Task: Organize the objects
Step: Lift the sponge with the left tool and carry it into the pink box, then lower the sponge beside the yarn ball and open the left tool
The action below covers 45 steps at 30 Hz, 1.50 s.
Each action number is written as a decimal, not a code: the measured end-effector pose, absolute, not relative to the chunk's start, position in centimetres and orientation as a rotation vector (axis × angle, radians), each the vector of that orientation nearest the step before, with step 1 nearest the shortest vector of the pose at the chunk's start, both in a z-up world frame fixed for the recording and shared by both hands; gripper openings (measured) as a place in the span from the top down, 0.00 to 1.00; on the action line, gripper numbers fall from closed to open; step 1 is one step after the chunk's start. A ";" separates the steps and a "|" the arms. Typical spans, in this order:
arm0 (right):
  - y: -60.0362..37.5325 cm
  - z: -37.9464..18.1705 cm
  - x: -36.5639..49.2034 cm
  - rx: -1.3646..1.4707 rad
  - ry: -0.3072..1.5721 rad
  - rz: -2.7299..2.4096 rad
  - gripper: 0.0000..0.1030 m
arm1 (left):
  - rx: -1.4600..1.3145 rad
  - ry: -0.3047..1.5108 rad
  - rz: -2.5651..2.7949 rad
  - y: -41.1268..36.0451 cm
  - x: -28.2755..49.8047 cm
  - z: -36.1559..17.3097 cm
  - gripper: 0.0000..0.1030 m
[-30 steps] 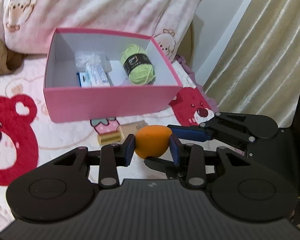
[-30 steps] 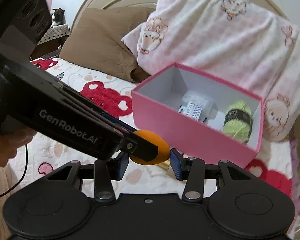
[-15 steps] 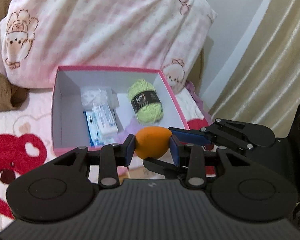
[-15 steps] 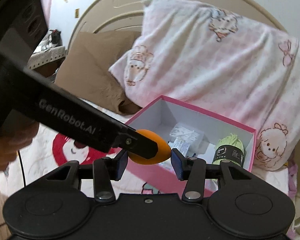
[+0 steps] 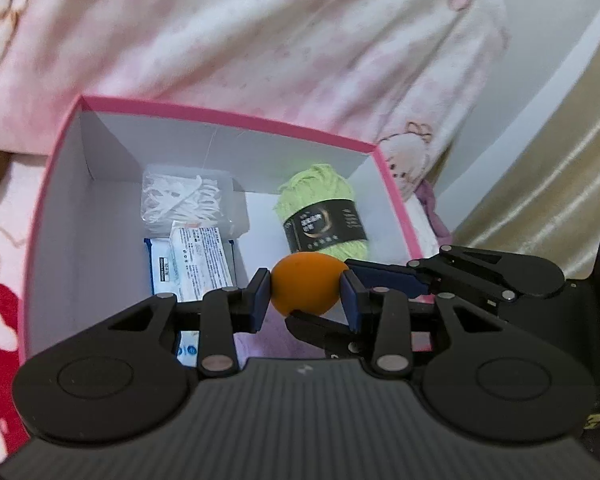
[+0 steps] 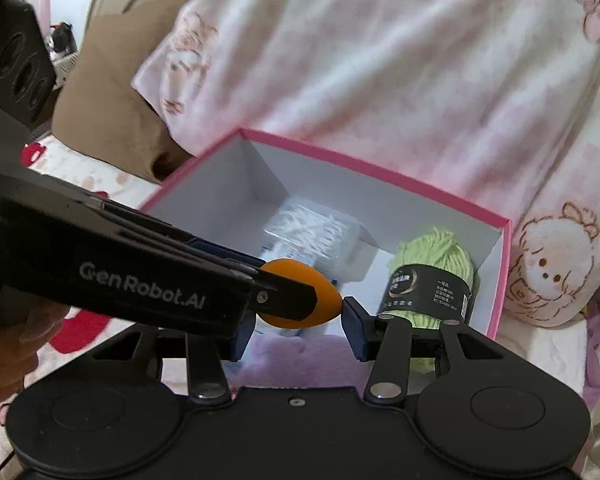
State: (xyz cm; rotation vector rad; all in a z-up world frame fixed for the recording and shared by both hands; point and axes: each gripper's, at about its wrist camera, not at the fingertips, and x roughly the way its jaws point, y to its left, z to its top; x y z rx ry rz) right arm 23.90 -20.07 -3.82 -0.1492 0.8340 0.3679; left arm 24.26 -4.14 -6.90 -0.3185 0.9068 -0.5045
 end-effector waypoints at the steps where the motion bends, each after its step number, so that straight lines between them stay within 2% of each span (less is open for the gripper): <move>1: -20.2 -4.1 24.4 -0.145 0.851 0.368 0.49 | -0.321 0.918 -0.498 -4.3 24.7 -7.4 0.65; 10: -20.1 -6.9 27.2 -0.162 0.979 0.371 0.48 | -0.325 0.994 -0.450 -5.3 27.2 -10.2 0.65; 18: -20.3 -7.6 27.1 -0.162 0.980 0.365 0.38 | -0.308 0.987 -0.398 -5.4 27.9 -10.3 0.63; 34: -22.2 -1.2 17.6 -0.054 0.818 0.379 0.37 | -0.116 0.980 -0.383 -4.3 21.0 -2.5 0.46; 38: -21.9 0.7 15.3 -0.018 0.782 0.407 0.31 | -0.105 0.967 -0.385 -3.0 18.4 -0.7 0.45; 45: -20.1 3.6 11.8 -0.045 0.750 0.421 0.29 | -0.084 0.941 -0.379 -0.8 14.4 2.4 0.42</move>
